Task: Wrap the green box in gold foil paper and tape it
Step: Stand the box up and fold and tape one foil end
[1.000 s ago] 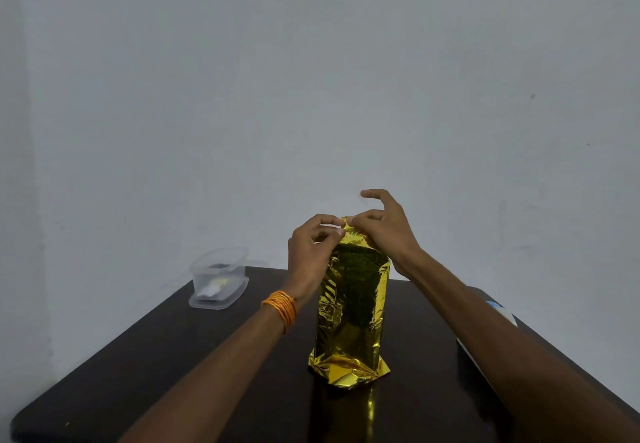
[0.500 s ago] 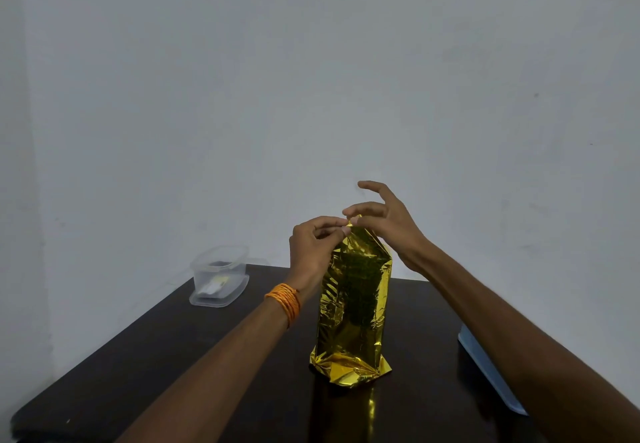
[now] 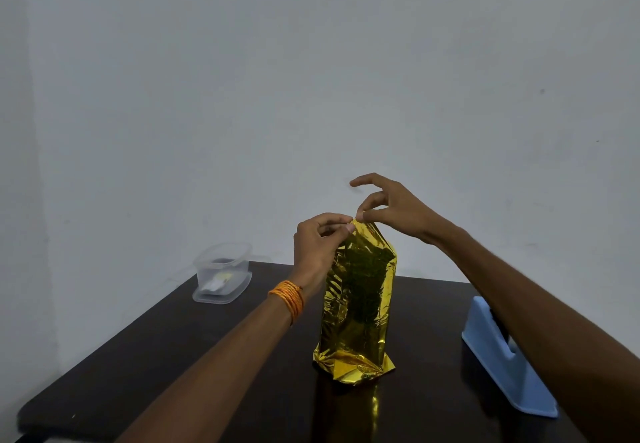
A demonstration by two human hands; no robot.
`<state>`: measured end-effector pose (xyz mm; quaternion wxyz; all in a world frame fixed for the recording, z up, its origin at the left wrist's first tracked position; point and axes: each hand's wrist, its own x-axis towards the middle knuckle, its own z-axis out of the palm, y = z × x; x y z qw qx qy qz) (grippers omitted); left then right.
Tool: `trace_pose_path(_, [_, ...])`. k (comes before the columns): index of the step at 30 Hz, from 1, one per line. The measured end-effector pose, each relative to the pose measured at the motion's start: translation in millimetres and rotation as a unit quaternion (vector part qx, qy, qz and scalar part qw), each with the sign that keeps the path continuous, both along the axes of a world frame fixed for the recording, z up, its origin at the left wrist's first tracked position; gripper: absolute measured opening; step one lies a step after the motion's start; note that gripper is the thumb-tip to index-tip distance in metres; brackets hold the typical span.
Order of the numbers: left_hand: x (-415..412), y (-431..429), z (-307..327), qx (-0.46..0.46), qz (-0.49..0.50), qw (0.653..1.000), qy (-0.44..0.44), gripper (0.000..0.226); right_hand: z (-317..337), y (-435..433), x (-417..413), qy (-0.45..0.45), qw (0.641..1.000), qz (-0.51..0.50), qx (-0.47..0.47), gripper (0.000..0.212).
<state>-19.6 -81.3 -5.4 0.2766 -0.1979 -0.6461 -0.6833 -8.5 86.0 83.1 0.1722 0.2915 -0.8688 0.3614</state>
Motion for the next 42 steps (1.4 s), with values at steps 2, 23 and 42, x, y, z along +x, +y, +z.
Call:
trace_pose_path(2, [-1,0,0,-0.008,0.005,1.000,-0.001,0.019,-1,-1,-1,0.001,1.000,0.000,-0.013,0.054])
trace_pose_path(23, [-20,-27,-14,-0.299,0.094,0.944,0.101,0.021,-33,-2,-46,-0.067,0.995,-0.077,-0.009,0.062])
trace_pose_path(42, [-32,-31,3,-0.305,0.033,0.951,0.031,0.025,-61,23,-31,-0.213,0.940,-0.120,-0.236,0.086])
